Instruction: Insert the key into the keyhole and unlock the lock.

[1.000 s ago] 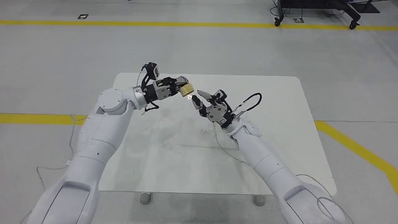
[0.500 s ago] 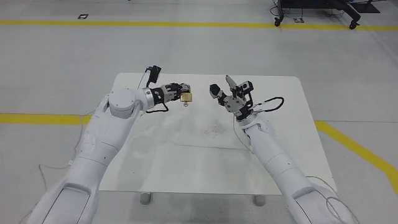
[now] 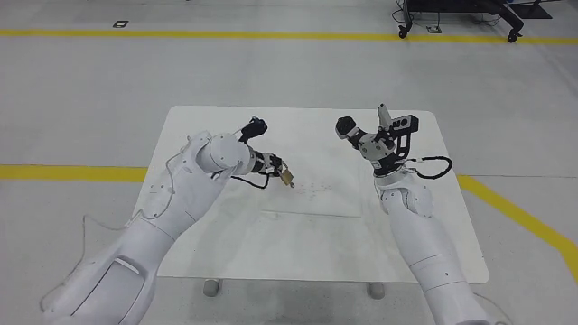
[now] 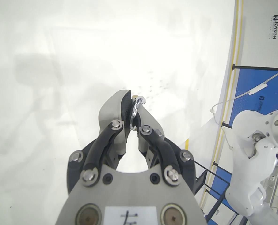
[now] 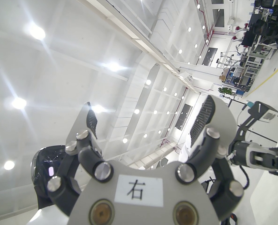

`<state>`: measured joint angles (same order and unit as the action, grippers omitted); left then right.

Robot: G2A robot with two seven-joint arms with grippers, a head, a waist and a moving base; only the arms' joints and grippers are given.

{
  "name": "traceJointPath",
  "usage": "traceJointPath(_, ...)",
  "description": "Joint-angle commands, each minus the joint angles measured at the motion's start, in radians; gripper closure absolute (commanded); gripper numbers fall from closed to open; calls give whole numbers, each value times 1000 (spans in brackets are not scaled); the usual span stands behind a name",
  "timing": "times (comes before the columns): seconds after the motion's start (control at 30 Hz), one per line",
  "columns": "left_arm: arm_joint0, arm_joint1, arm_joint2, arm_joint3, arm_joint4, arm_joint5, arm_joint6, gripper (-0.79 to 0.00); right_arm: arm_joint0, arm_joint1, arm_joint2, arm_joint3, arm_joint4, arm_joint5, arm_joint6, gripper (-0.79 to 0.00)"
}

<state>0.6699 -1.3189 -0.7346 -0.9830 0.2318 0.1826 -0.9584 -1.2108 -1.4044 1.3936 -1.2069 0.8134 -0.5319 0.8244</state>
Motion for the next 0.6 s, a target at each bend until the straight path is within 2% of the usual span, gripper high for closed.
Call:
traceJointPath(0.0,-9,-12,22,18,7,4,8,0,0,0,0,0,0,0,0,-785)
traceJointPath(0.23,-36,-49,83,73,53,17,51,0,0,0,0,0,0,0,0,-785)
traceJointPath(0.27,-39,-51,86,81,59,23,55,-105,0,0,0,0,0,0,0,-785)
traceJointPath(0.3,-43,-55,91,90,67,28,60,-274,0,0,0,0,0,0,0,-785)
traceJointPath(0.33,-46,-58,94,97,70,29,61,-326,0,0,0,0,0,0,0,-785)
traceJointPath(0.37,-49,-61,94,104,68,29,59,-754,0,0,0,0,0,0,0,-785)
traceJointPath(0.4,-52,-63,94,110,66,26,57,-785,0,0,0,0,0,0,0,-785)
traceJointPath(0.57,-63,-69,91,134,72,19,40,-785,0,0,0,0,0,0,0,-785)
